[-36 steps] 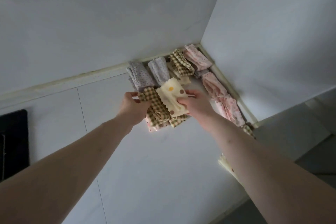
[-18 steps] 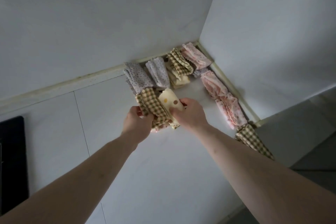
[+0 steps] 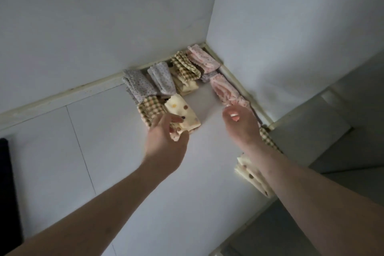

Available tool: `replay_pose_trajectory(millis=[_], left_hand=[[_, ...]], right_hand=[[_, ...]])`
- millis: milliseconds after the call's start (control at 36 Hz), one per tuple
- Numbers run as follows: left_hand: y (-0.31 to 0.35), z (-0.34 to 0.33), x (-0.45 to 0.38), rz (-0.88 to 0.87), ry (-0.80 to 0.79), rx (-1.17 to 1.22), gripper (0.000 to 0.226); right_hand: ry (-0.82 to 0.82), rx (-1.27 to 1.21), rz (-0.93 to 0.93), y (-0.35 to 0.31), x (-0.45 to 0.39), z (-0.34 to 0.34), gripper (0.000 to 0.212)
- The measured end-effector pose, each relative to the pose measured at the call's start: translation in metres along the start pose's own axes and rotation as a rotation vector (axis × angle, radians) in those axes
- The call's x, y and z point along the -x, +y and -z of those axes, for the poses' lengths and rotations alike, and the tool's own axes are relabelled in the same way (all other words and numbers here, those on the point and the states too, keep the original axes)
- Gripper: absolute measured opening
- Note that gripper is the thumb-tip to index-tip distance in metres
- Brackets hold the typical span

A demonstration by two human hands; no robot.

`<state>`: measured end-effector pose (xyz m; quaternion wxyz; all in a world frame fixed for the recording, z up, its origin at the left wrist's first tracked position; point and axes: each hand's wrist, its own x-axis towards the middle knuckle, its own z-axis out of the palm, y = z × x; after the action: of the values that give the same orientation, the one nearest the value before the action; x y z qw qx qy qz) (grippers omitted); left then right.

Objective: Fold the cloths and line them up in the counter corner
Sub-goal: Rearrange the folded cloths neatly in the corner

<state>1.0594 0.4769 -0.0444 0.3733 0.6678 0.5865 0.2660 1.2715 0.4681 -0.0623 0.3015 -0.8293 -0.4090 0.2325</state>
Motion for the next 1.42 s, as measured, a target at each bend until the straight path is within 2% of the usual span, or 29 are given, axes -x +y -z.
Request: replay_pose_trajectory(millis=[83,167,333,417,472,556,639,722,972,1167,1222,1389,1417], left_hand=[[0.006,-0.028,0.013,0.064,-0.259,-0.091,0.033],[0.011,-0.055,0.024,0.13,-0.414,-0.119,0.043],[0.037,-0.113,0.047,0.164,-0.498,-0.109,0.064],[0.045,-0.137,0.051,0.261,-0.485,-0.042,0.072],[0.047,-0.146,0.05,0.322,-0.444,-0.025,0.065],[0.046,-0.151,0.045,0.395,-0.402,-0.029,0.036],[0.044,-0.151,0.037,0.424,-0.452,-0.04,0.018],[0.044,-0.142,0.026,0.386,-0.449,-0.074,0.012],[0.06,-0.08,-0.057,0.117,-0.278,-0.361,0.03],[0.086,-0.074,-0.082,0.02,-0.409,-0.559,0.04],[0.091,-0.078,-0.078,-0.023,-0.424,-0.601,0.039],[0.094,-0.077,-0.098,-0.094,-0.374,-0.619,0.037],[0.094,-0.075,-0.104,-0.095,-0.365,-0.615,0.035]], right_hand=[[0.069,0.088,-0.04,0.022,0.003,0.03,0.013],[0.049,0.176,-0.126,0.043,0.014,0.058,0.014],[-0.005,0.303,-0.356,0.09,0.038,0.081,0.036],[-0.059,0.3,-0.404,0.096,0.047,0.082,0.036],[-0.088,0.284,-0.415,0.097,0.049,0.08,0.03],[-0.132,0.259,-0.429,0.097,0.046,0.076,0.027],[-0.178,0.208,-0.425,0.094,0.042,0.075,0.014],[-0.185,0.072,-0.42,0.085,0.035,0.076,0.003],[0.017,-0.199,-0.363,0.039,0.007,0.073,0.021],[0.167,-0.395,-0.306,0.029,-0.001,0.063,0.024],[0.198,-0.449,-0.313,0.029,0.0,0.063,0.016],[0.195,-0.611,-0.357,0.032,-0.006,0.068,0.005],[0.178,-0.621,-0.373,0.031,-0.009,0.069,0.013]])
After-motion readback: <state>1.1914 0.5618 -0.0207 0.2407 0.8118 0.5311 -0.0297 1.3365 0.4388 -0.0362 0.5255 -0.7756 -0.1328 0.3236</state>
